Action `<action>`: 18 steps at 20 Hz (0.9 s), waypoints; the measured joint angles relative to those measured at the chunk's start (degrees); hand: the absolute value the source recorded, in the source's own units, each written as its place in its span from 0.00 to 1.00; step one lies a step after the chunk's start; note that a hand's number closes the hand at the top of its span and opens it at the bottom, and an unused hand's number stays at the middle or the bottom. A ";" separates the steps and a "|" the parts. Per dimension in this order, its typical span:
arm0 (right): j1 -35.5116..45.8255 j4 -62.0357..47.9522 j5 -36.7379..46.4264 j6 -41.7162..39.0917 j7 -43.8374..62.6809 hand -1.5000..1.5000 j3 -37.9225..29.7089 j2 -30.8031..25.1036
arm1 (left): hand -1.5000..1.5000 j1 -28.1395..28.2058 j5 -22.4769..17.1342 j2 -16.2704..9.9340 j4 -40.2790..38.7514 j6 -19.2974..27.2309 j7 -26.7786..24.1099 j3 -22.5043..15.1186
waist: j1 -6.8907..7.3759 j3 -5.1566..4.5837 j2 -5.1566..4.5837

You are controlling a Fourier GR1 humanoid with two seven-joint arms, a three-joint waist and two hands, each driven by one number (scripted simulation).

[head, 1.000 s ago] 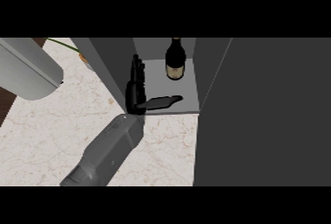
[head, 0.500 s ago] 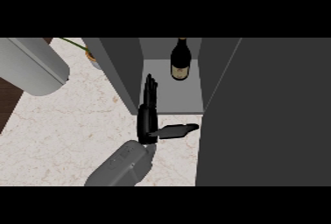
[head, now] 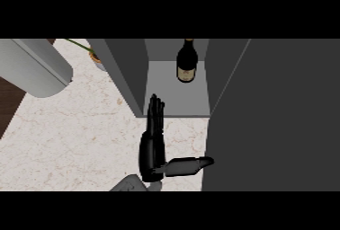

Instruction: Pick up the wine, place it into the cabinet and close the cabinet

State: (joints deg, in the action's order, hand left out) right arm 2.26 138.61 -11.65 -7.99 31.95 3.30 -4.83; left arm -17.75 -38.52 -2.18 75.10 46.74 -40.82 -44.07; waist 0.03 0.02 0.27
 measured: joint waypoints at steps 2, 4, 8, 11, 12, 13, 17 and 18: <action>1.01 -0.02 0.10 0.46 0.80 0.00 -0.43 -0.33 | 0.00 3.14 1.87 -0.91 4.41 2.23 1.18 -1.88 | 0.09 0.00 0.01; 1.62 0.00 0.10 0.51 1.58 0.00 -0.78 -0.75 | 0.00 5.25 3.71 -1.97 8.64 4.55 2.96 -3.18 | 0.11 0.00 0.00; 1.54 0.06 -0.07 -0.10 1.72 0.00 -1.50 -1.12 | 0.00 9.94 6.72 -4.00 15.93 6.59 4.14 -4.96 | 0.05 0.01 -0.03; 2.03 -0.05 -0.25 -0.65 2.53 0.00 -1.67 -1.49 | 0.00 12.74 8.28 -6.63 21.95 7.28 5.80 -6.34 | 0.05 0.00 -0.04; 2.28 -0.14 -0.35 -0.76 3.01 0.00 -1.53 -1.50 | 0.00 14.22 8.77 -8.09 23.95 7.10 5.75 -6.89 | 0.09 0.01 -0.04; 2.12 -0.17 -0.52 -1.31 3.17 0.00 -1.67 -1.67 | 0.00 15.18 9.10 -8.71 24.91 6.71 5.51 -7.20 | 0.06 0.00 -0.05; 1.27 -0.55 -1.58 -3.35 3.83 1.00 -0.73 -1.80 | 0.00 18.18 9.38 -13.40 29.51 4.37 5.54 -7.22 | -0.01 0.01 -0.06; 1.21 -0.74 -1.90 -4.06 3.83 1.00 -0.96 -2.06 | 0.00 19.13 8.75 -15.15 30.66 2.76 5.41 -6.44 | 0.01 0.02 -0.09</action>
State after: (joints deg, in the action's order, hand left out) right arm 3.47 137.87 -13.55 -12.04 35.78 2.34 -6.88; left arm 1.38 -29.77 -17.33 105.76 49.50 -35.41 -50.51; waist 0.04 0.03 0.18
